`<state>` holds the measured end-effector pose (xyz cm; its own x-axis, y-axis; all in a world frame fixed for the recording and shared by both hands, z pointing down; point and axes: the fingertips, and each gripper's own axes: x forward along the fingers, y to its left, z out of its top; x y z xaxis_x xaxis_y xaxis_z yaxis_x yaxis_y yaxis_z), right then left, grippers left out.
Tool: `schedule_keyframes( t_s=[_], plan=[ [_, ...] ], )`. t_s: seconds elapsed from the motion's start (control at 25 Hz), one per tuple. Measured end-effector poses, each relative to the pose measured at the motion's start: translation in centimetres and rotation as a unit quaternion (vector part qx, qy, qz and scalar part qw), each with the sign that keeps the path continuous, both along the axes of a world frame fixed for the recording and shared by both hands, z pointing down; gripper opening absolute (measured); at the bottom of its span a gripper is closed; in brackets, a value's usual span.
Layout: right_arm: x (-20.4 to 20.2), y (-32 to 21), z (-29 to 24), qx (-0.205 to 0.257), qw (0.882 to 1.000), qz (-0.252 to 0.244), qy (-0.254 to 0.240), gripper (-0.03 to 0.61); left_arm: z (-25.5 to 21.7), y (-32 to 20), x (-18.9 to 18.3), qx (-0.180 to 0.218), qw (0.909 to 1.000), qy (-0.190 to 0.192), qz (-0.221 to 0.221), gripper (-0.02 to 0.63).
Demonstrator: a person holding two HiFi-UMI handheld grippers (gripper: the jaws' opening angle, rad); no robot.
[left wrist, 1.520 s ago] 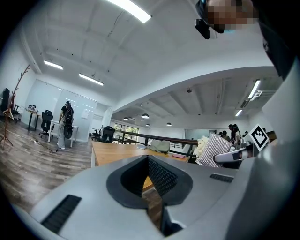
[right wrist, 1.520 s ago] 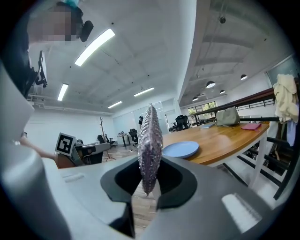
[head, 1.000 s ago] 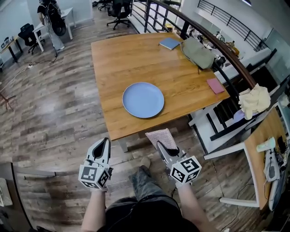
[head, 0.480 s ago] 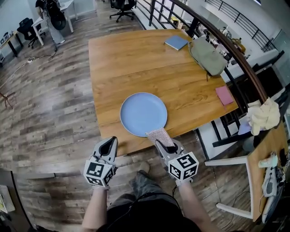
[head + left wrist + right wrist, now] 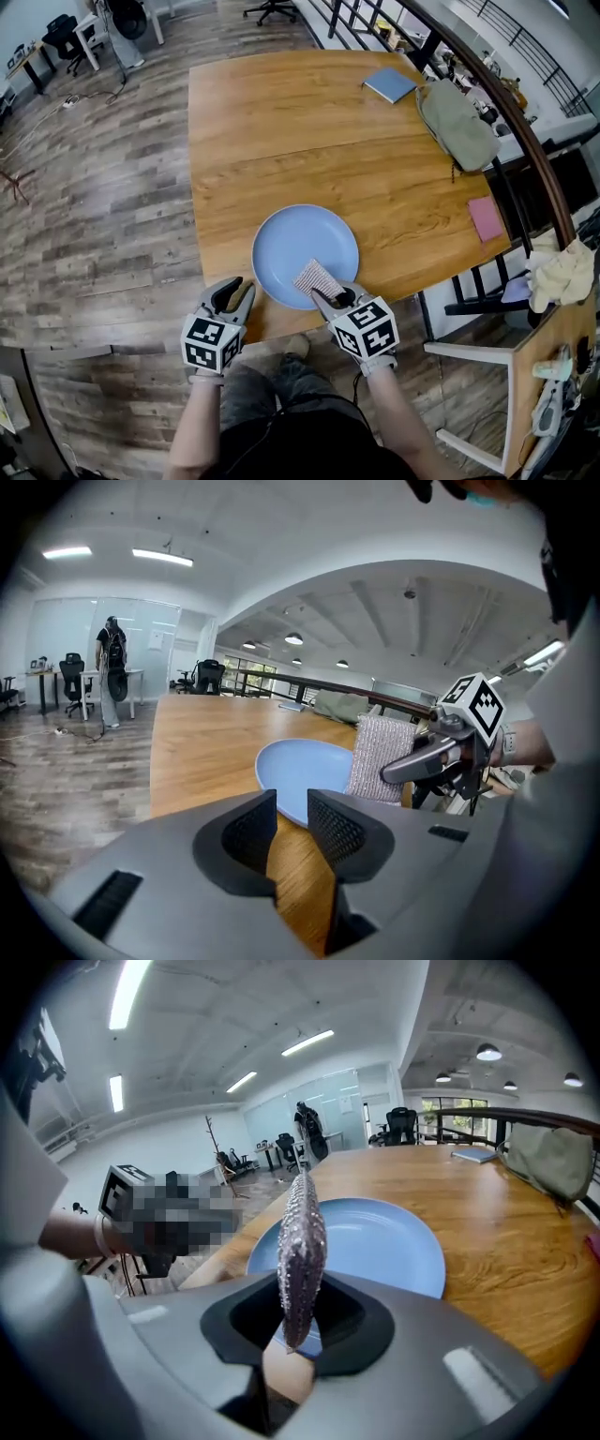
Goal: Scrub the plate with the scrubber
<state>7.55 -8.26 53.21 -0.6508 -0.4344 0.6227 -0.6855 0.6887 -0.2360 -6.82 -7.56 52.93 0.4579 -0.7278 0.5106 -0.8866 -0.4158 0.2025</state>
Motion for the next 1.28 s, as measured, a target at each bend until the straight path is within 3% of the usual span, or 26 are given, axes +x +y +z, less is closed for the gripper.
schedule_keyframes(
  t_s=[0.28,0.64,1.08,1.28],
  plan=[
    [-2.1,-1.4,2.7,-0.027,0.993,-0.049,0.102,0.08,2.3,-2.8,-1.2,-0.058,0.9981,0.017,0.009,0.078],
    [-4.7,-3.1,4.2,-0.098,0.987,-0.037,0.118,0.078,3.8,-4.7,-0.6,-0.127,0.988,0.035,0.081,0.078],
    [-7.4,-6.9,5.5,-0.097,0.98,-0.06,0.162,0.08,3.9,-5.6,0.5,-0.15,0.9775,0.062,0.134,0.077],
    [-7.8,-8.8,5.5,-0.082,0.978,-0.061,0.181,0.08,4.0,-5.6,0.5,-0.171,0.9738,0.067,0.134,0.064]
  ],
)
